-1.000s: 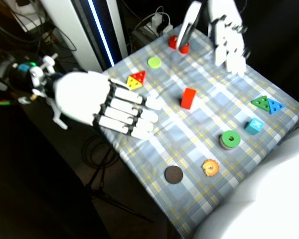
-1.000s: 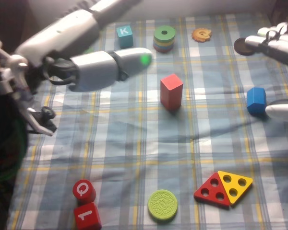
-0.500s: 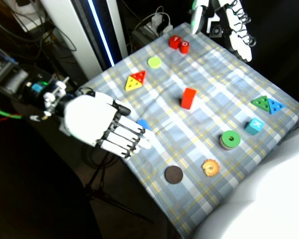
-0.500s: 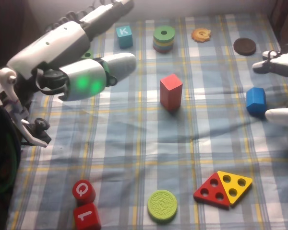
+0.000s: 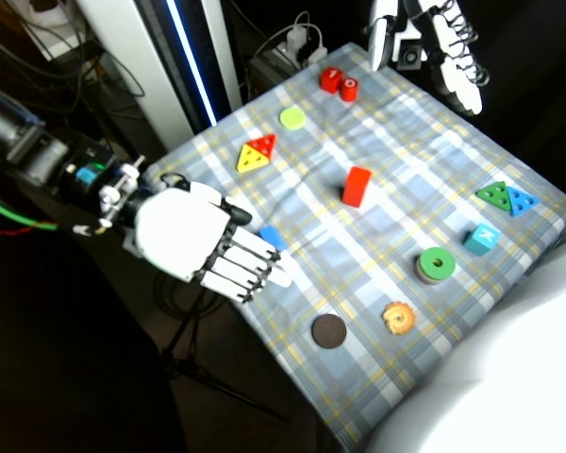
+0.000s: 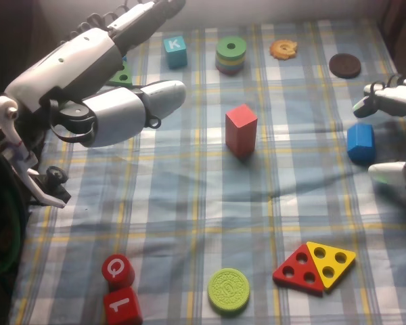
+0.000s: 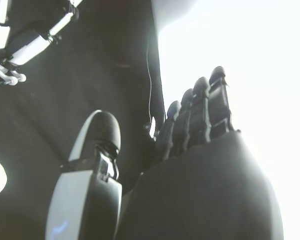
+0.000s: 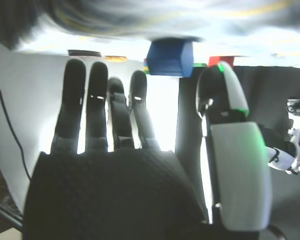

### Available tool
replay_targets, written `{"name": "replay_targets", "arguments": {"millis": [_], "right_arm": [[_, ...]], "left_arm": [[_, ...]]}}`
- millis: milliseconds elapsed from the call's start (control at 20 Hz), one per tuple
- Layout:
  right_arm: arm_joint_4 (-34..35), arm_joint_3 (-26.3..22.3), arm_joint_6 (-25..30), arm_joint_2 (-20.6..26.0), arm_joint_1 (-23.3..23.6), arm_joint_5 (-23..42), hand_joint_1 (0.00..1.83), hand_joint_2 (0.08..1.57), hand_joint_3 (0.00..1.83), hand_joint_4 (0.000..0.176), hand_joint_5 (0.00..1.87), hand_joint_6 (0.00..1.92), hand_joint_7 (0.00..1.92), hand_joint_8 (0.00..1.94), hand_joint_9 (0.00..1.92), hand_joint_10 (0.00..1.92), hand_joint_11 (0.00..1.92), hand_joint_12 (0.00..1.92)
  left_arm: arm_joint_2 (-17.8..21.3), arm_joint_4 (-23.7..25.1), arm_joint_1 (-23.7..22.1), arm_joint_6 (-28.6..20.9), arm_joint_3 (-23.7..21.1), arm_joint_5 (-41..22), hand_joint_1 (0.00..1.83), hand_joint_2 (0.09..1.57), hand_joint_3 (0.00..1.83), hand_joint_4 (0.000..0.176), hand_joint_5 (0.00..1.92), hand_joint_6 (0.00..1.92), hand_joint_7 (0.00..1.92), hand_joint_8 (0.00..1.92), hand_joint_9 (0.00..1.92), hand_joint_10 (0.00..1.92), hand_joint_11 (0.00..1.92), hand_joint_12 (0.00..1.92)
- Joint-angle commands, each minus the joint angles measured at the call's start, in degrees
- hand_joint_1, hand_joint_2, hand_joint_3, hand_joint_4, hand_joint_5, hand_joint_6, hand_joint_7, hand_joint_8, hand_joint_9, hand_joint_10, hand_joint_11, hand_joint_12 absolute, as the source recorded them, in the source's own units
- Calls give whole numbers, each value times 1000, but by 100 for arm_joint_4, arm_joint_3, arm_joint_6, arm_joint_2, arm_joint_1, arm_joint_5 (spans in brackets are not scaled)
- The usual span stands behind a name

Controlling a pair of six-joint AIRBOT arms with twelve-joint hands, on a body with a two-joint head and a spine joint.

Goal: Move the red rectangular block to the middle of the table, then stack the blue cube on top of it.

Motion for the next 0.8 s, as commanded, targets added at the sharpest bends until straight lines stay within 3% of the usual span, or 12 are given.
{"name": "replay_targets", "arguments": {"millis": [0, 100, 200, 250, 300, 350, 400, 450, 500, 550, 600, 750], "right_arm": [[23, 54, 22, -35, 38, 598, 693, 1135, 0, 0, 185, 546, 232, 770, 34, 1227, 0, 1654], [53, 121, 22, -115, 79, 518, 684, 1141, 1, 0, 195, 540, 239, 752, 18, 1240, 0, 1665], [70, 196, 22, -198, 131, 427, 693, 1177, 0, 0, 232, 626, 296, 770, 70, 1285, 0, 1644], [79, 249, 22, -261, 174, 372, 695, 1197, 0, 0, 245, 745, 308, 921, 102, 1319, 0, 1658], [87, 278, 22, -292, 199, 348, 820, 1302, 4, 50, 520, 1397, 537, 1335, 227, 1612, 2, 1868], [92, 297, 23, -314, 232, 329, 1074, 1308, 8, 0, 570, 1386, 675, 1602, 319, 1728, 143, 1910], [80, 293, 23, -315, 279, 330, 1154, 1295, 0, 0, 621, 1305, 734, 1641, 416, 1741, 212, 1919], [-17, 288, 54, -312, 346, 336, 1132, 1323, 5, 0, 623, 1339, 639, 1756, 423, 1786, 272, 1921], [-115, 279, 98, -300, 397, 348, 1121, 1333, 4, 0, 624, 1351, 603, 1793, 463, 1809, 383, 1921], [-292, 268, 247, -256, 465, 399, 1118, 1339, 2, 0, 617, 1352, 598, 1805, 423, 1776, 290, 1921], [-500, 261, 506, -206, 511, 511, 1148, 1315, 0, 0, 668, 1269, 631, 1773, 487, 1803, 382, 1921], [-1120, 159, 939, -33, 786, 796, 1158, 1317, 1, 0, 641, 1252, 649, 1803, 677, 1918, 728, 1921]], "left_arm": [[28, 87, -41, -28, -22, -727, 560, 1369, 0, 19, 0, 0, 0, 0, 0, 0, 0, 0], [41, 78, -30, -33, -30, -750, 535, 1366, 0, 36, 0, 0, 0, 0, 0, 0, 0, 0], [47, 76, -19, -41, -34, -766, 556, 1370, 0, 23, 0, 0, 0, 0, 0, 0, 0, 0], [49, 76, -17, -45, -35, -768, 558, 1375, 2, 26, 0, 0, 0, 0, 0, 0, 0, 0], [49, 75, -16, -45, -36, -768, 539, 1378, 3, 34, 0, 0, 0, 0, 0, 0, 0, 0], [52, 71, -12, -46, -36, -773, 540, 1378, 3, 31, 0, 0, 0, 0, 0, 0, 0, 0], [53, 65, -5, -49, -36, -784, 541, 1376, 2, 31, 0, 0, 0, 0, 0, 0, 0, 0], [61, 55, 14, -52, -37, -801, 543, 1377, 2, 37, 0, 0, 0, 0, 0, 0, 0, 0], [71, 43, 31, -53, -40, -814, 568, 1377, 1, 34, 0, 0, 0, 0, 0, 0, 0, 0], [85, 32, 48, -57, -46, -837, 550, 1383, 4, 20, 0, 0, 0, 0, 0, 0, 0, 0], [95, 23, 58, -58, -53, -858, 532, 1388, 5, 34, 0, 0, 0, 0, 0, 0, 0, 0], [112, -39, 89, -58, -55, -921, 523, 1390, 5, 31, 0, 0, 0, 0, 0, 0, 0, 0]]}}
